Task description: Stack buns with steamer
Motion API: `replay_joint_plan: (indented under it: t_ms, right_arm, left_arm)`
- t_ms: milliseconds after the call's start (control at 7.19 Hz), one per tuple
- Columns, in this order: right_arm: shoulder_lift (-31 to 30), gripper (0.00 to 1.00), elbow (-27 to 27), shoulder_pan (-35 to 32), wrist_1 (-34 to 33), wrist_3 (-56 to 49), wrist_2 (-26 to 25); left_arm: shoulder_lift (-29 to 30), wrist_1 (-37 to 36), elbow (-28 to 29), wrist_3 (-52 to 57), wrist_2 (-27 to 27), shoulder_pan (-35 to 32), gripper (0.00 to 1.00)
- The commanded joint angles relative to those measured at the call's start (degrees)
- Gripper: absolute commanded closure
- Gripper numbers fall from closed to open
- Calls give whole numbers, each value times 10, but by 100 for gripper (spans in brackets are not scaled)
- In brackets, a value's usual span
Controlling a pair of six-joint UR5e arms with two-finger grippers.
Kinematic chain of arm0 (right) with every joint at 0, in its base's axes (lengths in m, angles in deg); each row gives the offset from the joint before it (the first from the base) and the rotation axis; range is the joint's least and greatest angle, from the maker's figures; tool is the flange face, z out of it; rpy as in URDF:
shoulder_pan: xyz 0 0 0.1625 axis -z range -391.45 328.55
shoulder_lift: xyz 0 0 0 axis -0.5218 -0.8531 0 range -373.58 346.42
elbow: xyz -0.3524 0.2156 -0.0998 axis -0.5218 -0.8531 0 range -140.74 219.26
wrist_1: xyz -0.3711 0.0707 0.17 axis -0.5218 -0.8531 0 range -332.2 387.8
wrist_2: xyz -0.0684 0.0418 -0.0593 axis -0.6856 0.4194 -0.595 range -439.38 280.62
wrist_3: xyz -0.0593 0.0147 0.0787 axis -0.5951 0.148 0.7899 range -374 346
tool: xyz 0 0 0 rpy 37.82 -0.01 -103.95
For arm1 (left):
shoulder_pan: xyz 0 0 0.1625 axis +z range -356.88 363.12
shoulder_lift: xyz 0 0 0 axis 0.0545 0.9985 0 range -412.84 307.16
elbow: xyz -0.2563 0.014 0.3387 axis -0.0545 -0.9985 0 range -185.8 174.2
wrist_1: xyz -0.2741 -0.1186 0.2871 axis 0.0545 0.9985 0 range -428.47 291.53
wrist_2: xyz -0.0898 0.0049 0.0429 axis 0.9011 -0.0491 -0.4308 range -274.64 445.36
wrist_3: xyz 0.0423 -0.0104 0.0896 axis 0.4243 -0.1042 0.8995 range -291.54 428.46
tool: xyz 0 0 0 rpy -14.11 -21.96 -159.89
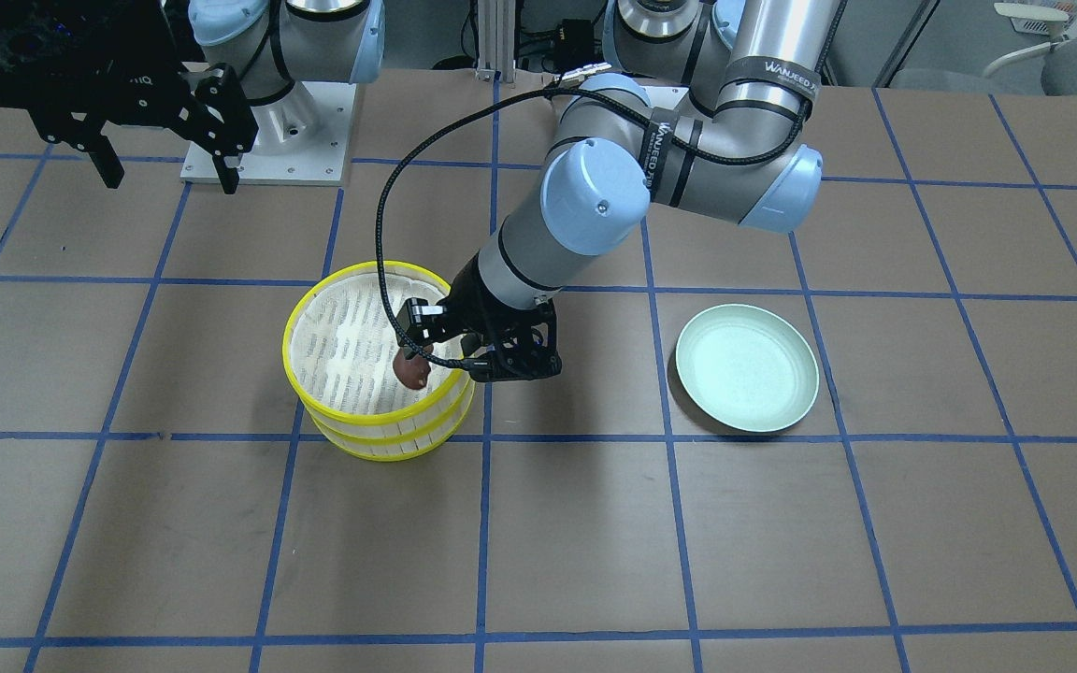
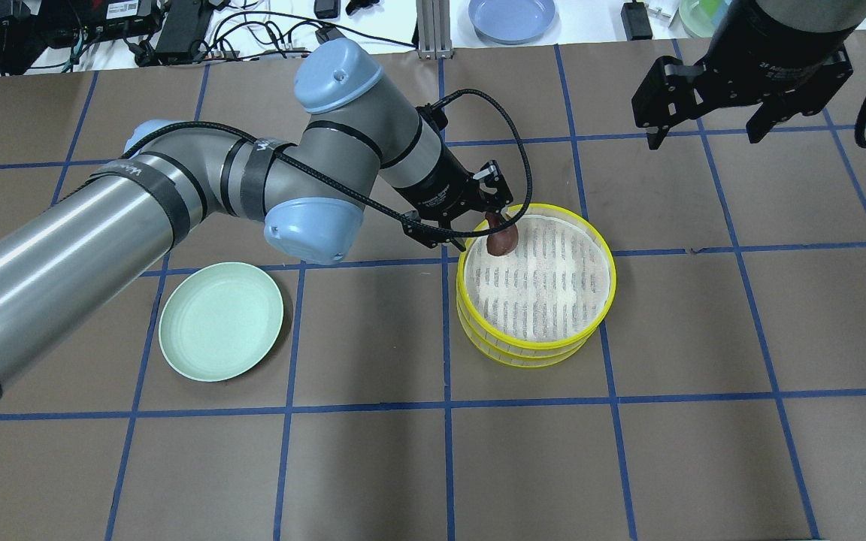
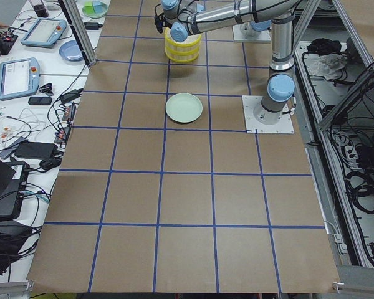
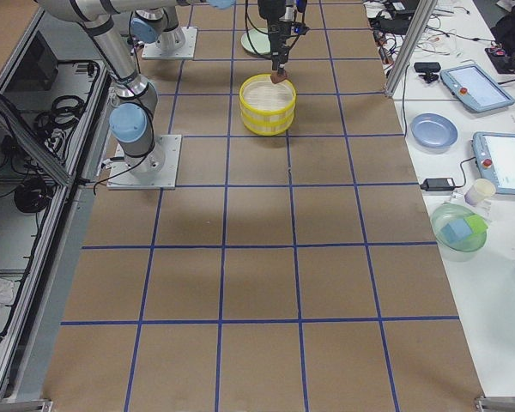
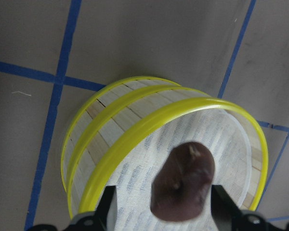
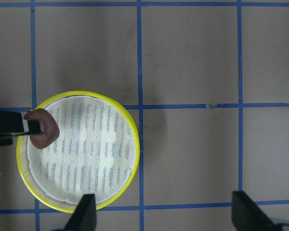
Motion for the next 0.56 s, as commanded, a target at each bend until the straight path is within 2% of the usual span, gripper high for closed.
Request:
replay_joint_plan:
  t_ms: [0, 139, 278, 417]
  right_arm:
    - [1, 0, 0, 0, 0, -1, 1]
    - [1, 0, 0, 0, 1, 0, 1]
    - [2, 0, 0, 0, 1, -1, 2]
    - [2, 0, 0, -1, 2, 0, 2]
  left_arm:
    - [-5, 2, -1, 5, -6, 27, 0]
    - [-9, 5, 0, 6, -7, 29, 0]
    - [-21, 9, 2, 28, -41, 36, 0]
    - [-40, 69, 21, 94, -135, 49, 0]
